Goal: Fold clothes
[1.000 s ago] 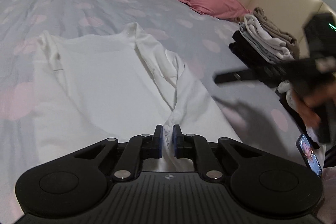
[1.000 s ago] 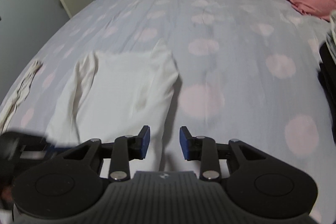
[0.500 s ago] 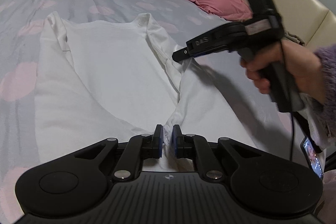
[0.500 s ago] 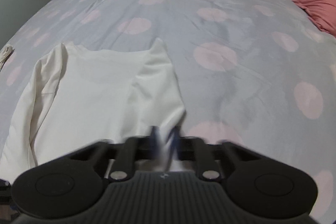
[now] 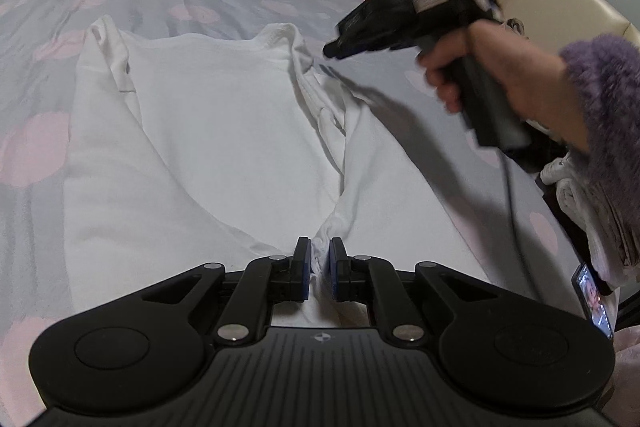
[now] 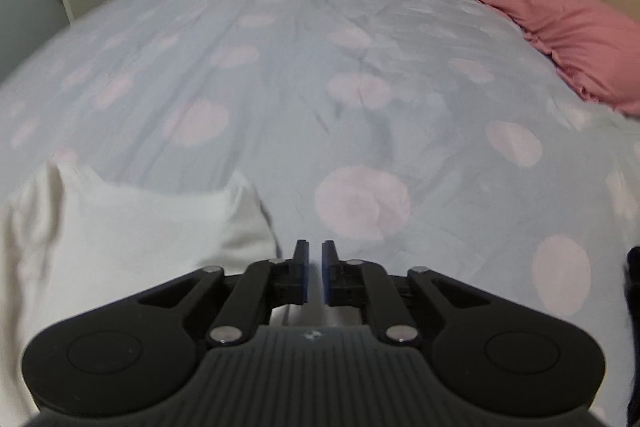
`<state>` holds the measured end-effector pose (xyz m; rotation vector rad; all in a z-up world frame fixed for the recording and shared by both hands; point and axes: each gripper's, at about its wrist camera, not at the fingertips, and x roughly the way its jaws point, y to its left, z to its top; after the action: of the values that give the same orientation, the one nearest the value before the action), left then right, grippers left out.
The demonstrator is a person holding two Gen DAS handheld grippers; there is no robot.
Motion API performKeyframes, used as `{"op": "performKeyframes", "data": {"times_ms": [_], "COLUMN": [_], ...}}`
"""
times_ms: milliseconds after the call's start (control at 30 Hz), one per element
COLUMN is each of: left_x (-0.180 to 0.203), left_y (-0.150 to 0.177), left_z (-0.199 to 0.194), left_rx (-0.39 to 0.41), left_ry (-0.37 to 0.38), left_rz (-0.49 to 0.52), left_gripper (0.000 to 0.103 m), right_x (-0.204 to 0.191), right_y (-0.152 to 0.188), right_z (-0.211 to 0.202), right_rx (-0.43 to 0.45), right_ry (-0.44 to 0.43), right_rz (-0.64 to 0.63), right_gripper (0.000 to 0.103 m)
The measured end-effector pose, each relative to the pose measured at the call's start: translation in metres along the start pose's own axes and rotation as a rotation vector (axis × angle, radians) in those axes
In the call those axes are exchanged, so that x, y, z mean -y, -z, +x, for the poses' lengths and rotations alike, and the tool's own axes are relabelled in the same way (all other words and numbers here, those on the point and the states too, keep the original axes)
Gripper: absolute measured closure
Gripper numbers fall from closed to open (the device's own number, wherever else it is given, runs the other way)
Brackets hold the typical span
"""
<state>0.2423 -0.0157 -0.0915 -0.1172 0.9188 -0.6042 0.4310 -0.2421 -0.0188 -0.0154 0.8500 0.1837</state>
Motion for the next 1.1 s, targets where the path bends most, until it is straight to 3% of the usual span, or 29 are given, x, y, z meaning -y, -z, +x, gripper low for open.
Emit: {"op": "performKeyframes", "data": {"times_ms": [167, 233, 333, 467, 533, 600, 733, 900, 967, 1100], "left_x": [0.002, 0.005, 0.008, 0.005, 0.003, 0.002, -0.004, -0.002, 0.001, 0.009], "left_y": [0.0, 0.0, 0.004, 0.021, 0.037, 0.053, 0.092, 0.139, 0.153, 0.181], "left_z": [-0.016, -0.031, -0.056, -0.092, -0.108, -0.123, -0.143, -0.16, -0.165, -0.175], "left_rx": [0.047, 0.069, 0.063, 0.054, 0.039, 0.023, -0.04, -0.098, -0.116, -0.152], "left_ry": [0.01, -0.013, -0.069, -0.138, -0.164, -0.188, -0.139, -0.055, -0.038, -0.004], "left_rz": [0.004, 0.037, 0.088, 0.092, 0.058, 0.024, -0.102, -0.208, -0.223, -0.254], "left_gripper": [0.089, 0.088, 0.087, 0.073, 0.061, 0.057, 0.054, 0.054, 0.056, 0.064], "right_x": [0.006, 0.006, 0.0, -0.007, -0.008, -0.008, -0.007, -0.002, 0.001, 0.0], "right_y": [0.017, 0.034, 0.063, 0.109, 0.137, 0.164, 0.222, 0.284, 0.303, 0.333], "right_z": [-0.04, -0.059, -0.09, -0.129, -0.148, -0.163, -0.19, -0.215, -0.224, -0.236], "right_rx": [-0.016, -0.029, -0.06, -0.107, -0.148, -0.198, -0.304, -0.399, -0.416, -0.475], "right_ry": [-0.074, -0.12, -0.183, -0.255, -0.284, -0.311, -0.377, -0.433, -0.454, -0.505], "right_rz": [-0.02, -0.029, -0.05, -0.049, -0.026, 0.005, 0.071, 0.14, 0.169, 0.204], "right_gripper": [0.088, 0.078, 0.076, 0.067, 0.065, 0.061, 0.051, 0.051, 0.052, 0.066]}}
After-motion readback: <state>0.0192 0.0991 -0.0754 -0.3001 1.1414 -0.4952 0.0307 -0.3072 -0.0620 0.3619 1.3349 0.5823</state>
